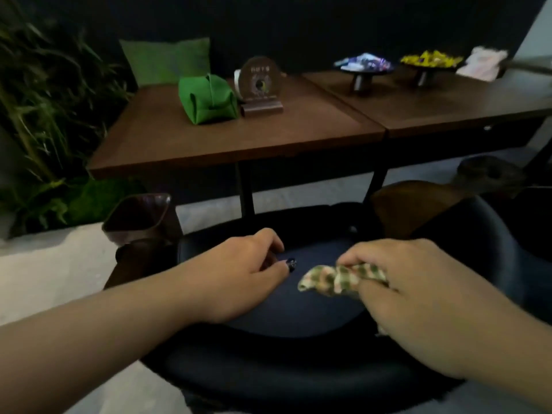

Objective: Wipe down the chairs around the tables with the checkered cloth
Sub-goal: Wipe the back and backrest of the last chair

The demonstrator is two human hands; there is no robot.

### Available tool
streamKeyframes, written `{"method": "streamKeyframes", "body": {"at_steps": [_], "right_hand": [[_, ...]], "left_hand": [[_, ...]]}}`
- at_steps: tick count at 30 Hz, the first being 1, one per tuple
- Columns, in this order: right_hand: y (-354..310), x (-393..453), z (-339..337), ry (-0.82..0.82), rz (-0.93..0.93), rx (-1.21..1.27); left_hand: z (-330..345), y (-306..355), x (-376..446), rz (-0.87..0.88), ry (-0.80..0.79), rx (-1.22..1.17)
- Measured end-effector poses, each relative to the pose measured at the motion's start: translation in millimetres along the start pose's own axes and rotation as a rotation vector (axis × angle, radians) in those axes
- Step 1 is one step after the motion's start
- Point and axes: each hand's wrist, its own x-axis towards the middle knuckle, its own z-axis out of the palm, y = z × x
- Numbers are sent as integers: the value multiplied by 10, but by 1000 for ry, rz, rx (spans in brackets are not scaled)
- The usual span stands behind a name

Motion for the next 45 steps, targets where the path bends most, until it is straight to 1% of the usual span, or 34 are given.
{"method": "streamKeyframes", "body": {"at_steps": [2, 6, 10, 16, 22, 27, 34, 37, 39, 42, 43, 45], "right_hand": [[-36, -35, -40, -27, 12, -4], [-110, -70, -83, 10, 48, -21], [-172, -58, -144, -20, 94, -10], [-219, -34, -188, 1, 118, 26], [-205, -16, -185, 5, 118, 27], [-198, -1, -181, 1, 123, 11], [-163, 17, -160, 3, 102, -20], [-143, 35, -145, -33, 88, -18], [-132, 34, -149, -106, 93, -15], [-115, 78, -172, -230, 101, -30], [-108, 90, -162, -266, 99, -38], [-82, 124, -123, -330, 115, -37]], "left_hand": [[1, 6, -16, -40, -24, -16], [16, 0, -15, -104, -50, -24], [31, -33, 2, -175, -58, -64], [86, -80, 49, -276, -120, -128], [164, -135, 68, -289, -177, -162], [181, -134, 88, -294, -187, -178], [238, -69, 126, -303, -251, -59], [311, -114, 206, -409, -228, -174], [412, -114, 339, -535, -225, -287], [659, -92, 570, -773, -219, -496], [742, -85, 633, -834, -216, -567], [883, -72, 702, -899, -230, -608]]}}
